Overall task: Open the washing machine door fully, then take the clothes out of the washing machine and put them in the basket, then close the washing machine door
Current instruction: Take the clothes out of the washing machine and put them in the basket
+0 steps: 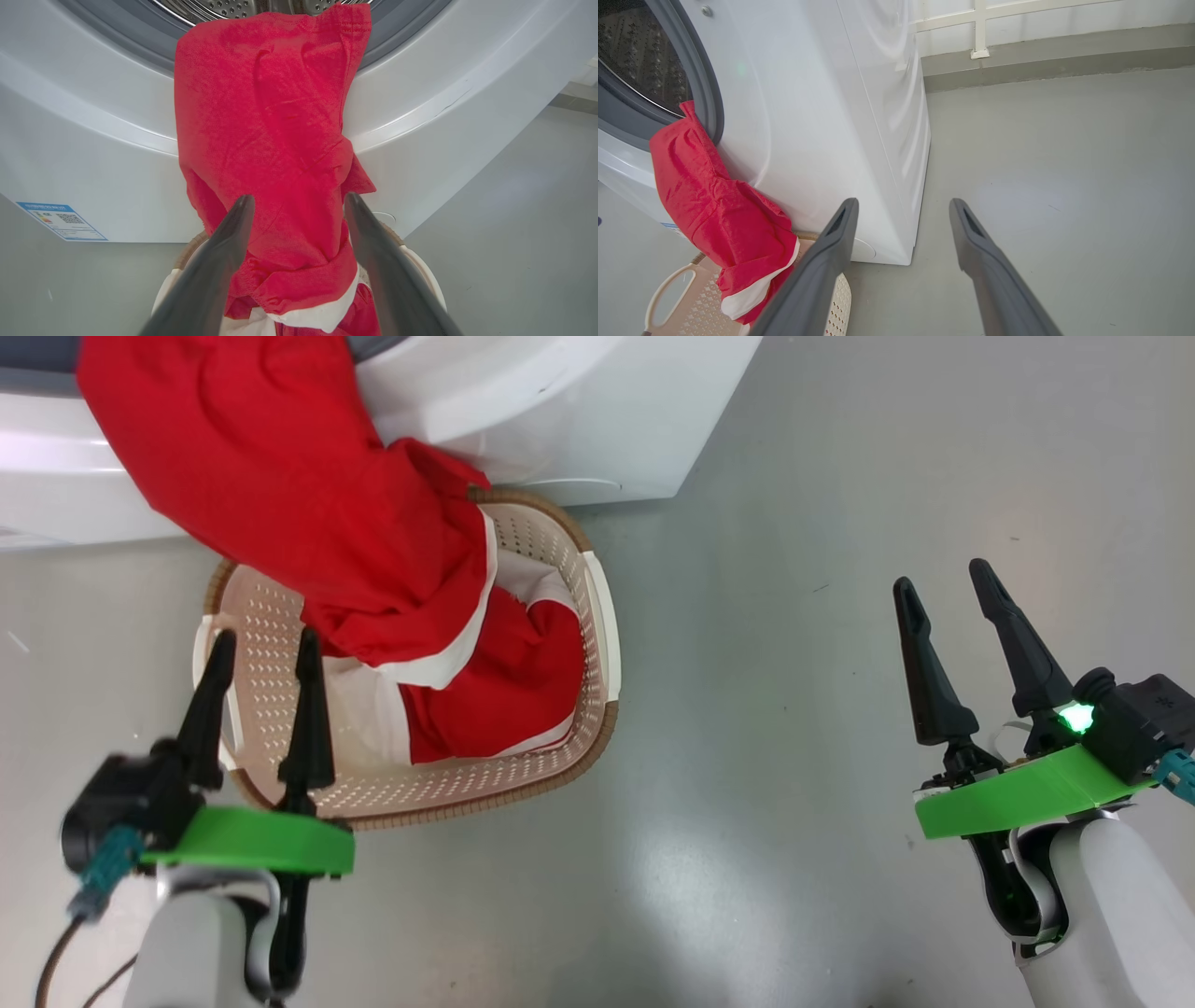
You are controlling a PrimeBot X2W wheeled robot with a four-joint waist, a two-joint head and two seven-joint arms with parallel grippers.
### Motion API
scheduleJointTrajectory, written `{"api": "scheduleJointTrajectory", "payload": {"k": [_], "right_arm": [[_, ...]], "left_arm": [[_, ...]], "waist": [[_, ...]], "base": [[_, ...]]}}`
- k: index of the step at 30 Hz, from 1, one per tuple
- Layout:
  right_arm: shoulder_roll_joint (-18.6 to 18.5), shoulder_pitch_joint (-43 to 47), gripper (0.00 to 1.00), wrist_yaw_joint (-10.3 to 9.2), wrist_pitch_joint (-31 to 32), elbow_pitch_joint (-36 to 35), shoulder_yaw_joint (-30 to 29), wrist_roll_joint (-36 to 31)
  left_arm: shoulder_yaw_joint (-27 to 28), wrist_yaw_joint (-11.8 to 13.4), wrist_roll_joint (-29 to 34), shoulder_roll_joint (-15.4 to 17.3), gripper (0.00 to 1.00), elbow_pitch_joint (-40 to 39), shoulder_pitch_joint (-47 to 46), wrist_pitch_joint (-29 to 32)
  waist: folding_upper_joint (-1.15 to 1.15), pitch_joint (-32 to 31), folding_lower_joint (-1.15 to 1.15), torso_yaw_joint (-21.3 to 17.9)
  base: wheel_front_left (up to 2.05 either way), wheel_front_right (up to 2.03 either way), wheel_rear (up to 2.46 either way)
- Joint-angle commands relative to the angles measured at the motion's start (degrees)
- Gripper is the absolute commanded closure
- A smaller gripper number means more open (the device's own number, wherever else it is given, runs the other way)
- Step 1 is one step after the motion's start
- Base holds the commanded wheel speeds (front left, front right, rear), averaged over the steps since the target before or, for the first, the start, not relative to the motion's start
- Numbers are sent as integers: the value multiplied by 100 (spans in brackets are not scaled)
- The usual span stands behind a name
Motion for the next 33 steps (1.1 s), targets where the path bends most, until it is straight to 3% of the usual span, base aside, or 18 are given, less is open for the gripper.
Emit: {"api": "scheduleJointTrajectory", "payload": {"k": [1,8,17,33], "right_arm": [[-35,198,0,28,-37,-105,129,-75],[-52,236,0,28,-37,-107,104,-62],[-53,242,0,28,-37,-104,137,-55],[-16,179,0,28,-37,-116,197,-64]], "left_arm": [[192,77,-78,141,0,-343,369,-29],[188,182,-208,141,0,-858,755,-29],[80,241,-307,140,0,-845,712,-29],[587,47,-206,298,0,744,-824,-29]], "waist": [[0,-41,0,-25],[0,-86,0,-25],[0,-106,0,-29],[0,30,0,-32]], "base": [[0,0,0],[0,0,0],[0,0,0],[0,0,0]]}}
